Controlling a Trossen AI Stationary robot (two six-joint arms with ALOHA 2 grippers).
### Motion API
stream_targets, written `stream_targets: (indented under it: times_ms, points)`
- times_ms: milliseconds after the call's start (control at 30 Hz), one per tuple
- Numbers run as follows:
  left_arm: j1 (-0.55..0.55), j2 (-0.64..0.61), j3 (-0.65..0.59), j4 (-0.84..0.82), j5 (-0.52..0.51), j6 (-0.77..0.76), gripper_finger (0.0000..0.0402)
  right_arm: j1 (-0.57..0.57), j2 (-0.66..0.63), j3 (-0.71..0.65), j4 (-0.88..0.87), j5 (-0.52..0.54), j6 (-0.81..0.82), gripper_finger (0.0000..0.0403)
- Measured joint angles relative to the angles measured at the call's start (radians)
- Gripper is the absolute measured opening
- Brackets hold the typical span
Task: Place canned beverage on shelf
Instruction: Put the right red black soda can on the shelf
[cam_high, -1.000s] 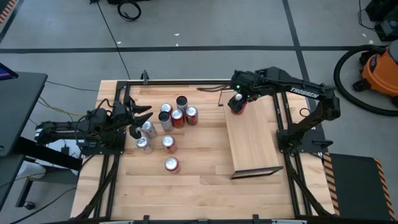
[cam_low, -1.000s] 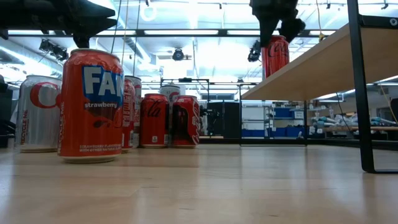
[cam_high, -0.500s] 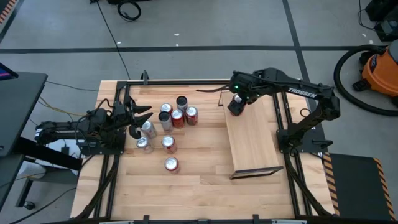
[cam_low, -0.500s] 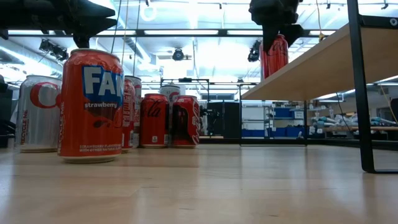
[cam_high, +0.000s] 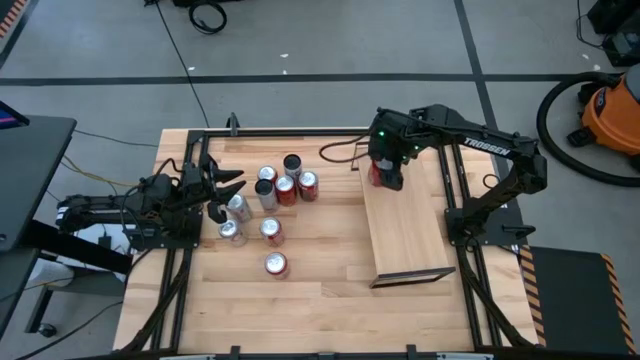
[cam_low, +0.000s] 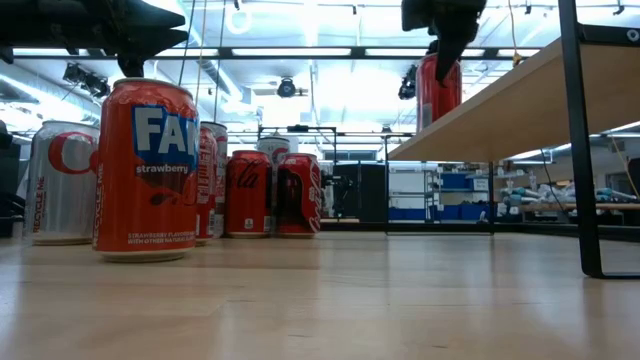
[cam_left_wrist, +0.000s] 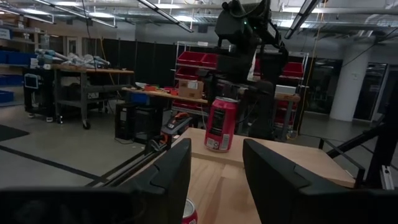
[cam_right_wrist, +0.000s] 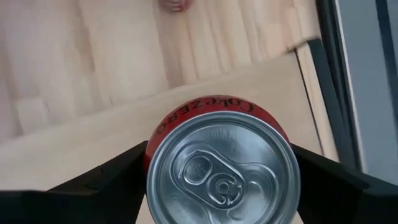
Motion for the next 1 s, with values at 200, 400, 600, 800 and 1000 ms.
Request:
stream_targets:
  times_ms: [200,400,600,800,1000]
  points:
    - [0.000,0.000,0.000,0.000,0.000,0.008,0.0156,-0.006,0.001,-0.001,0.017,0.031,-0.042,0.0344]
    - [0.000,0.000,0.000,0.000,0.000,0.010,0.0156,-0.008,0.003,-0.003,0.024,0.075,-0.015,0.0359]
    - [0.000,0.000,0.000,0.000,0.000,0.007,0.0156,-0.007,0.003,-0.003,0.028,0.075,0.007,0.0396]
    - [0.000,0.000,0.000,0.000,0.000,0.005,0.0156,-0.007,0.003,0.006,0.029,0.083,0.007,0.0398]
    - [0.000,0.000,0.000,0.000,0.000,0.005,0.0156,0.000,0.002,0.039,-0.020,0.113,0.022,0.0391]
